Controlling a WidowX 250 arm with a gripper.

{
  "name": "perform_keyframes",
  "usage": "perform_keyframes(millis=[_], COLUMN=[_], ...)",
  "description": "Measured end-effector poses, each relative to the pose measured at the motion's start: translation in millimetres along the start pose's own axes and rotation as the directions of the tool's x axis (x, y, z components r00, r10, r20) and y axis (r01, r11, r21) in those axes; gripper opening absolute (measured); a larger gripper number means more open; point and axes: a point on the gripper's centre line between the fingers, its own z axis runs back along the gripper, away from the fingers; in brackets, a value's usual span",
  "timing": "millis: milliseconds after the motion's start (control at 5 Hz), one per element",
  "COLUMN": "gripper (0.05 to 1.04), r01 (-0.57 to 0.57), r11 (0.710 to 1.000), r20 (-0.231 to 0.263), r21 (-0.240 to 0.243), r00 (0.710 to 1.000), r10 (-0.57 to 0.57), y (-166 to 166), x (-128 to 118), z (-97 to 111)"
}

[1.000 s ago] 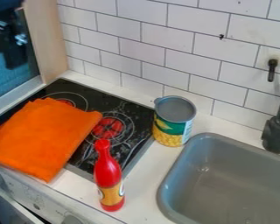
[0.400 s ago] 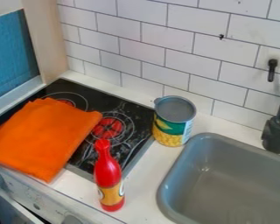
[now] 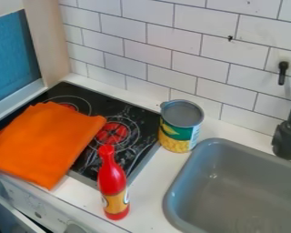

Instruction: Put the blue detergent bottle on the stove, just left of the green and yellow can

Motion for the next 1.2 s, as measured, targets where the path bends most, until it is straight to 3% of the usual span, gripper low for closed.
perform_keyframes(millis=[200, 400, 600, 800, 1200], gripper=[1.001, 1.001, 1.001, 1.001, 1.001], r01=[-0.012, 0.003, 0.010, 0.017, 0.004], r11=[1.000, 0.998, 0.997, 0.993, 0.991], r20=[-0.034, -0.019, -0.030, -0.034, -0.095], r21=[-0.020, -0.063, -0.076, -0.118, -0.132], r00=[0.999, 1.000, 0.999, 0.999, 0.995], r10=[0.011, -0.004, -0.012, -0.021, -0.017], y=[11.2, 18.9, 22.6, 25.2, 26.7], x=[-5.2, -7.3, -4.6, -5.4, -9.2], z=[-6.1, -9.5, -15.7, -19.3, -34.9])
